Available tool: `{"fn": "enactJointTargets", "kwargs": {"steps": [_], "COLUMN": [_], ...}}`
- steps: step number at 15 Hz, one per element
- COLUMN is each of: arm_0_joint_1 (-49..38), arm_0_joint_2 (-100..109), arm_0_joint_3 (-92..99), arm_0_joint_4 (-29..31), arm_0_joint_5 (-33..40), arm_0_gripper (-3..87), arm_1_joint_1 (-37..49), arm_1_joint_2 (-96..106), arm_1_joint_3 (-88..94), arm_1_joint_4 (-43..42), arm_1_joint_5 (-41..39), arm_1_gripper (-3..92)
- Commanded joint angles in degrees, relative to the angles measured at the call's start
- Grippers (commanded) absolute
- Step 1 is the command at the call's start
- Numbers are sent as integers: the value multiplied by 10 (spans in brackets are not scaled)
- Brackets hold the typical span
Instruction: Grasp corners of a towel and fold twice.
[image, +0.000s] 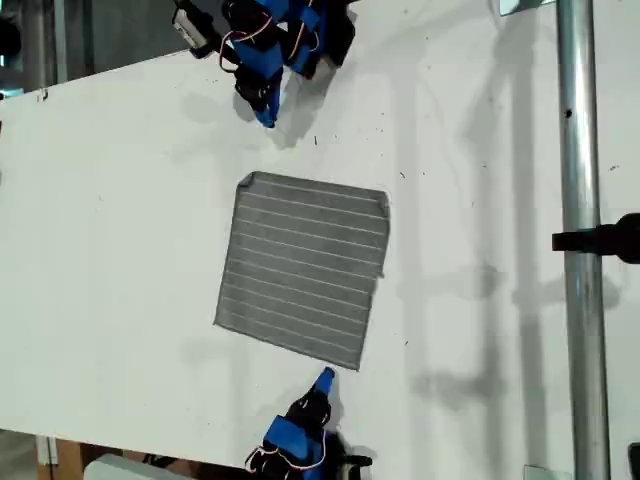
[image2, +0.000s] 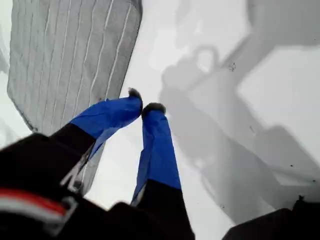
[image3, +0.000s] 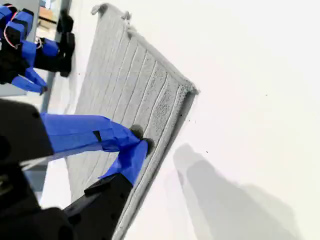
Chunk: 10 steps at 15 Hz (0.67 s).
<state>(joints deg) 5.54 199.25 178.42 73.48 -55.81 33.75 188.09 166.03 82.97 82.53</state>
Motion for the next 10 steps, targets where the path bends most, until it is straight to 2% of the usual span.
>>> {"fn": "enactJointTargets", "kwargs": {"steps": [1, 10], "arm_0_joint_1": [-228, -227], "arm_0_joint_2": [0, 0], "arm_0_joint_3": [4, 3], "arm_0_joint_4": [4, 5], "arm_0_joint_5": [-215, -215], "arm_0_gripper": [-27, -27], "arm_1_joint_1": [-14, -27], "arm_1_joint_2": [2, 2], "arm_1_joint_3": [-5, -6], "arm_1_joint_4": [5, 5], "arm_1_joint_5": [-9, -9], "arm_1_gripper": [-2, -2]}}
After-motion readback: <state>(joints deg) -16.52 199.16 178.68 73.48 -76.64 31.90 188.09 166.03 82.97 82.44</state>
